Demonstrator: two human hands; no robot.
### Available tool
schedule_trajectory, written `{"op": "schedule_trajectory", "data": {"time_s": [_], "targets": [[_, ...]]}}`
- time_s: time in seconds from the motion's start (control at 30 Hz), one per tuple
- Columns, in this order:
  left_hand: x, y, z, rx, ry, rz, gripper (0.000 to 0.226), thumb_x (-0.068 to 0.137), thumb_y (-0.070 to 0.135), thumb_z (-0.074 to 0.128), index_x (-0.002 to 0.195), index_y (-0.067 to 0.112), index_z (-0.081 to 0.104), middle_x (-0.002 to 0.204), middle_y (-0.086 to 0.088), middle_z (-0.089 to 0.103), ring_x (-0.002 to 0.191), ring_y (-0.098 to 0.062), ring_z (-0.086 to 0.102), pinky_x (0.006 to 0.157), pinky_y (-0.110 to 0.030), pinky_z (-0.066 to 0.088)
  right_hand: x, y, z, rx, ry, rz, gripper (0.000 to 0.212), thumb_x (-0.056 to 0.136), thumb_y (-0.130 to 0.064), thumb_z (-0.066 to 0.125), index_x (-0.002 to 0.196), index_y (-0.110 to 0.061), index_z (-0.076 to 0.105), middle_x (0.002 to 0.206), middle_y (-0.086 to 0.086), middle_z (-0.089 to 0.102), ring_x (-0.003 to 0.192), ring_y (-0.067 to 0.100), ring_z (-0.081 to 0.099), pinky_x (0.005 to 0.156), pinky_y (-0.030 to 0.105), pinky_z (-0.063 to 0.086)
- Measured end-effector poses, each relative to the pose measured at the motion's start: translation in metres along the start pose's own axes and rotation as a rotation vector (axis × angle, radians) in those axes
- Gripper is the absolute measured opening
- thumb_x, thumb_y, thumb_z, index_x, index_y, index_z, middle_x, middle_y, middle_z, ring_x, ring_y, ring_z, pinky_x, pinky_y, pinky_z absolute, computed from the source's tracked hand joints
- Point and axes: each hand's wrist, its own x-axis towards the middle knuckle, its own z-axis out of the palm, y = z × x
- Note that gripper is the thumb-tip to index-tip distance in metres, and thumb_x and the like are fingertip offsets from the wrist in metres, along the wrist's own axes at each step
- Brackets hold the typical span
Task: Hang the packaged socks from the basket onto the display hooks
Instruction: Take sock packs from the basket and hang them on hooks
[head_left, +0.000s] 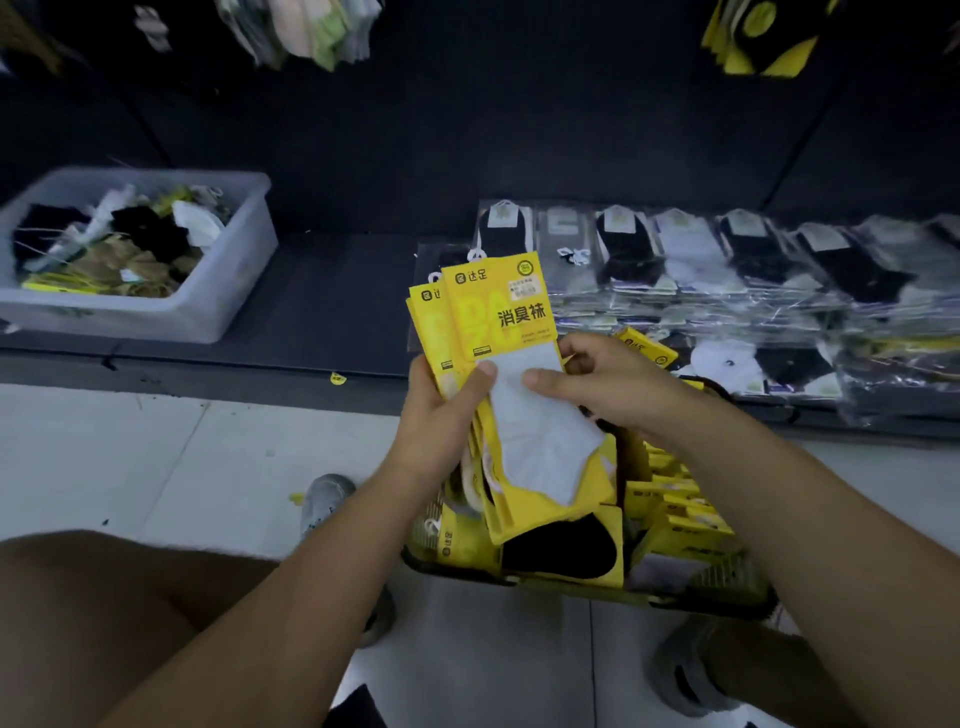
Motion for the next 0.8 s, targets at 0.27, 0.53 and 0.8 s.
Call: {"op": "schedule_trajectory", "data": {"time_s": [0.27, 0.53, 0.8], "targets": [[0.016, 0.086, 0.013, 0.077, -0.135, 0.179, 0.054, 0.077, 0.055, 0.08, 0.12, 0.036, 0.055, 0.109, 0.02, 0.078, 0.098, 0.0, 0.076, 0.073, -0.021, 0.062, 0.006, -0.06, -0.032, 0.179, 0.327, -0.262, 0.018, 0.089, -0.031, 0.077, 0.096, -0.02, 0.064, 0.084, -0.012, 0.075, 0.078, 0.003, 0.071, 0.062, 0.022, 0.054], [0.046, 0.182, 0.025, -0.027, -0.241, 0.236, 0.082, 0.061, 0.061, 0.087, 0.13, 0.029, 0.056, 0.114, 0.01, 0.08, 0.103, -0.015, 0.079, 0.081, -0.035, 0.064, 0.015, -0.133, -0.08, 0.394, 0.366, -0.357, 0.023, 0.086, -0.015, 0.078, 0.104, -0.007, 0.067, 0.098, 0.009, 0.078, 0.093, 0.028, 0.075, 0.081, 0.045, 0.06], [0.077, 0.214, 0.022, -0.066, -0.158, 0.413, 0.048, 0.074, 0.049, 0.085, 0.115, 0.043, 0.06, 0.11, 0.008, 0.08, 0.099, -0.015, 0.08, 0.078, -0.034, 0.063, 0.033, -0.215, -0.101, 0.187, 0.541, -0.611, 0.037, 0.088, -0.023, 0.077, 0.117, -0.031, 0.056, 0.095, -0.003, 0.072, 0.081, 0.006, 0.072, 0.062, 0.017, 0.053]]}}
